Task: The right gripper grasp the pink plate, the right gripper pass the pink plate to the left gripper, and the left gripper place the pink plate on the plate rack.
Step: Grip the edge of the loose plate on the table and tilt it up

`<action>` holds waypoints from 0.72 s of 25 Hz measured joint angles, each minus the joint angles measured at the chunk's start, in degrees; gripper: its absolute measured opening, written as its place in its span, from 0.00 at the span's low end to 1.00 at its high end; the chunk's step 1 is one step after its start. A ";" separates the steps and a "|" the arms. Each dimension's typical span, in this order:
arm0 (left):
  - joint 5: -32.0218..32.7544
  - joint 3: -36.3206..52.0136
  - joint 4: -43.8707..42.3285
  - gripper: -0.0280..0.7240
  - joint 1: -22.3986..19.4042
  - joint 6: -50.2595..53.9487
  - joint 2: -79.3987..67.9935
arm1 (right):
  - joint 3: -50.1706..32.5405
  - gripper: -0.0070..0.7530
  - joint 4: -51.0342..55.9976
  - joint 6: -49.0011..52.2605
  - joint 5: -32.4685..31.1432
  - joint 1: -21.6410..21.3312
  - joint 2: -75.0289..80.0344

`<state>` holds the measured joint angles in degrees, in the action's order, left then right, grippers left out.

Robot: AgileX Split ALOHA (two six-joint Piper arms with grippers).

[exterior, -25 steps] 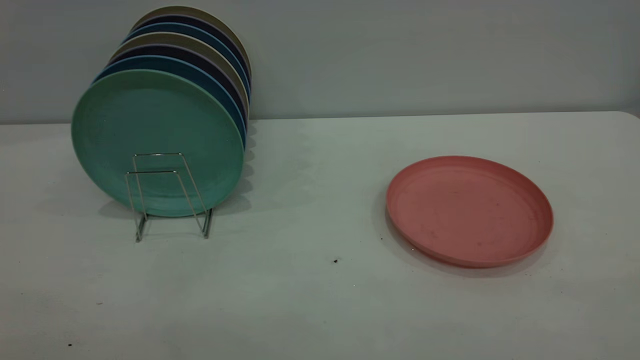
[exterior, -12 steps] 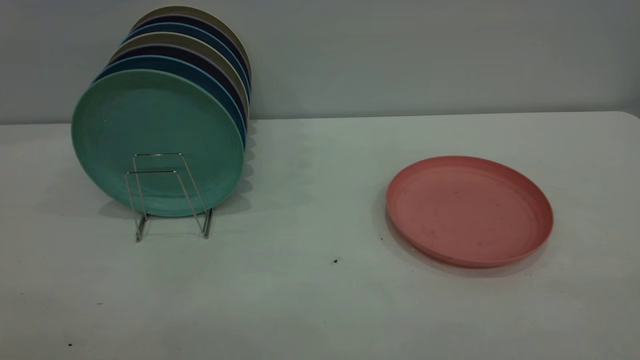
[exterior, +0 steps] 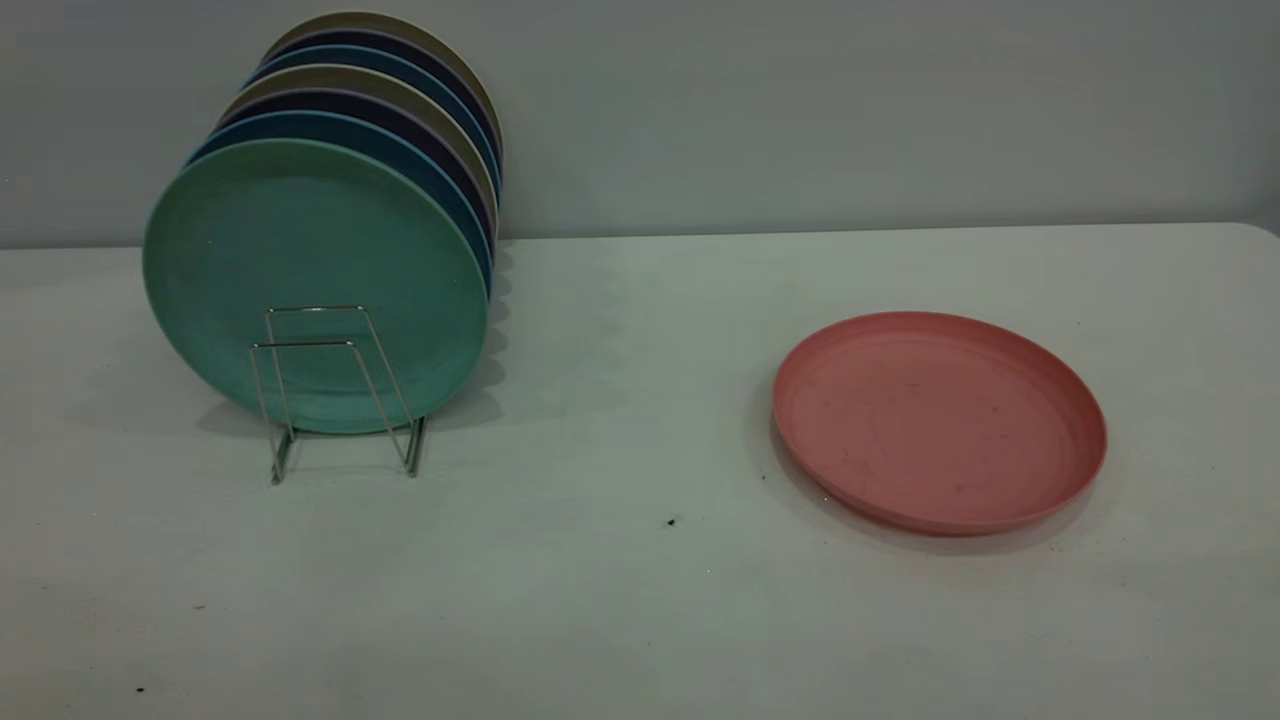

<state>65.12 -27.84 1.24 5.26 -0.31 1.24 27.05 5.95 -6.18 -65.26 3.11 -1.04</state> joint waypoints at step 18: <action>-11.93 -6.04 2.19 0.82 0.00 -3.17 -17.16 | 4.04 0.52 8.11 -10.56 14.02 0.00 21.27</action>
<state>53.20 -33.88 3.43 5.26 -3.48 -15.92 31.08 14.06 -16.73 -51.24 3.11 20.23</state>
